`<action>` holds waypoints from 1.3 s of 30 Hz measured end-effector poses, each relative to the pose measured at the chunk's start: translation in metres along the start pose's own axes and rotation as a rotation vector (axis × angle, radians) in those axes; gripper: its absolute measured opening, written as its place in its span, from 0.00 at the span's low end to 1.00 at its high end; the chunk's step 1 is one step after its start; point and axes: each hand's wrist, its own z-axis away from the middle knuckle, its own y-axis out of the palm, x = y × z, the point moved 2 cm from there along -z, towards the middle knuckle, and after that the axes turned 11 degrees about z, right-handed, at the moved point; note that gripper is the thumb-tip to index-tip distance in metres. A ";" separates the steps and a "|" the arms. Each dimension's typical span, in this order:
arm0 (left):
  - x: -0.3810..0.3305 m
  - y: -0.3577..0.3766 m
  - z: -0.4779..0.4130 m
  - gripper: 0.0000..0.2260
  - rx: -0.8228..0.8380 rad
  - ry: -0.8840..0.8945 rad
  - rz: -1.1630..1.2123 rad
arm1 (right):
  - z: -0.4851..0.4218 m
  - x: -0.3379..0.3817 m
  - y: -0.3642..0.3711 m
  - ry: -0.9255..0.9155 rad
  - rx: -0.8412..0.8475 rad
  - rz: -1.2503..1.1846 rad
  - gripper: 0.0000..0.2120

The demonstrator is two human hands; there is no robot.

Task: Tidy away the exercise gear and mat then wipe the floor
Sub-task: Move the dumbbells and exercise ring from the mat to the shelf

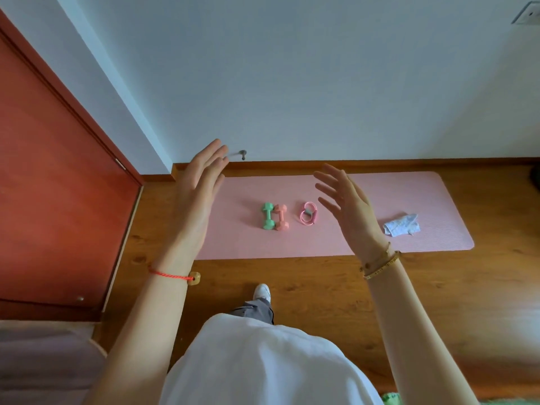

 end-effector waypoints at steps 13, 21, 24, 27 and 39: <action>0.023 0.009 -0.148 0.21 0.006 -0.043 -0.053 | -0.138 -0.005 -0.006 0.106 -0.070 -0.032 0.31; 0.052 0.031 -0.207 0.24 -0.059 -0.096 -0.080 | -0.211 -0.027 -0.029 0.217 -0.005 -0.015 0.22; 0.068 0.038 -0.222 0.21 -0.106 -0.116 -0.075 | -0.237 -0.039 -0.041 0.259 0.045 0.008 0.19; 0.091 0.045 -0.235 0.18 -0.162 -0.141 -0.090 | -0.264 -0.056 -0.050 0.295 0.082 0.051 0.19; 0.260 0.021 -0.294 0.16 -0.220 -0.277 -0.210 | -0.359 -0.198 -0.050 0.506 0.173 0.103 0.19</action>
